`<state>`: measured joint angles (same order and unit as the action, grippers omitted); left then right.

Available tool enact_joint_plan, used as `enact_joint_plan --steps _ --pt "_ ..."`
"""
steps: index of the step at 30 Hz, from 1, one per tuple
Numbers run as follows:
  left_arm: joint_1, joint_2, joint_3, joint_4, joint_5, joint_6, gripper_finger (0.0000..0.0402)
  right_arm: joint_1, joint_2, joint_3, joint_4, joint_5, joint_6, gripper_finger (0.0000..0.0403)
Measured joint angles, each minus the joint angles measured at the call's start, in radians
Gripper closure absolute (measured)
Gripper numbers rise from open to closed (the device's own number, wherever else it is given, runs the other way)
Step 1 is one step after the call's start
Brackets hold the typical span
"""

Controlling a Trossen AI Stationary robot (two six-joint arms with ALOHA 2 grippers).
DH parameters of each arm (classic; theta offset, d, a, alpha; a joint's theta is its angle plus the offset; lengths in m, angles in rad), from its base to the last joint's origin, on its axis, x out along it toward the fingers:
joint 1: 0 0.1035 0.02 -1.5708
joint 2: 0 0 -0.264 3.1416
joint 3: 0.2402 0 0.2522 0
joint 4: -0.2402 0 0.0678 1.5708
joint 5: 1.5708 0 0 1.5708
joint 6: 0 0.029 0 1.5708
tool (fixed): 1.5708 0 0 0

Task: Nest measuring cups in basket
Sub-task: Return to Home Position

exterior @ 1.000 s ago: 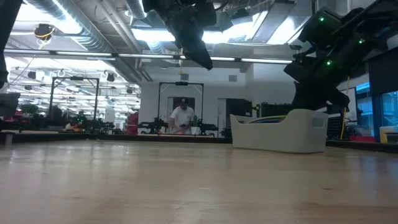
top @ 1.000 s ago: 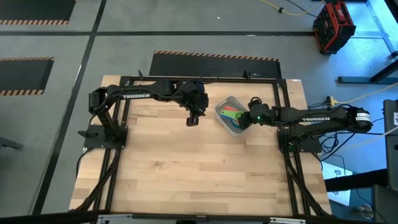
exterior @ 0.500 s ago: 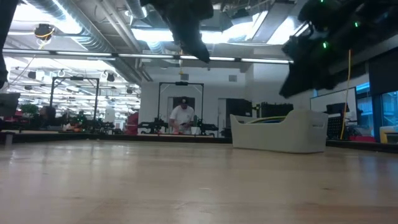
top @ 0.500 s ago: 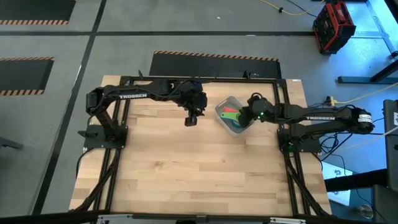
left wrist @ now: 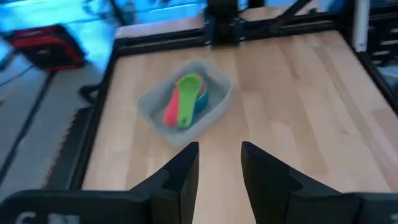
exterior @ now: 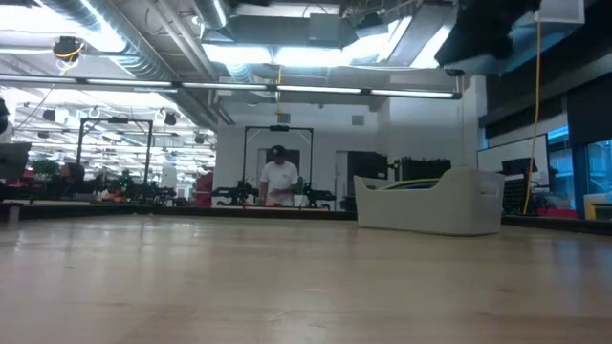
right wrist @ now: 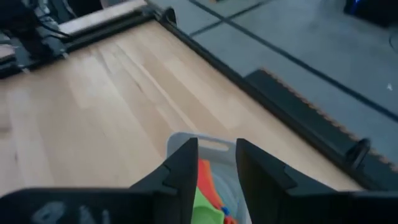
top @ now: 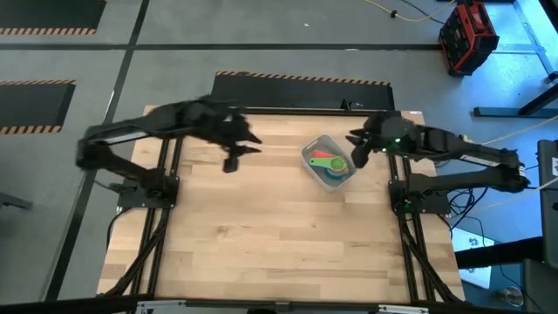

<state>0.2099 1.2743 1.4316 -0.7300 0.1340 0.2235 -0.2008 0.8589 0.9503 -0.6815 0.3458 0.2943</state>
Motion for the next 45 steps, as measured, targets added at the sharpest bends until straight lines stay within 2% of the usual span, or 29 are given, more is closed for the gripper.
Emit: enact_joint_plan --steps 6,15,23,32,45 --pt "-0.042 -0.313 -0.284 0.097 -0.131 -0.068 0.0289 0.000 -0.076 0.065 -0.017 0.001 -0.073 0.0290" --pt "-0.066 -0.779 -0.717 0.328 -0.099 -0.092 0.0290 0.000 -0.158 0.065 -0.031 0.001 -0.093 0.0290" --pt "-0.066 -1.070 -0.938 0.387 -0.090 -0.126 0.0291 0.000 -0.164 0.065 -0.040 0.001 -0.093 0.0290" --pt "-0.066 -1.221 -1.069 0.403 -0.060 -0.170 0.0291 0.000 -0.163 0.065 -0.039 0.001 -0.093 0.0290" --pt "-0.066 -1.269 -1.140 0.440 -0.012 -0.170 0.0291 0.000 -0.163 0.065 -0.040 0.001 -0.094 0.0290"
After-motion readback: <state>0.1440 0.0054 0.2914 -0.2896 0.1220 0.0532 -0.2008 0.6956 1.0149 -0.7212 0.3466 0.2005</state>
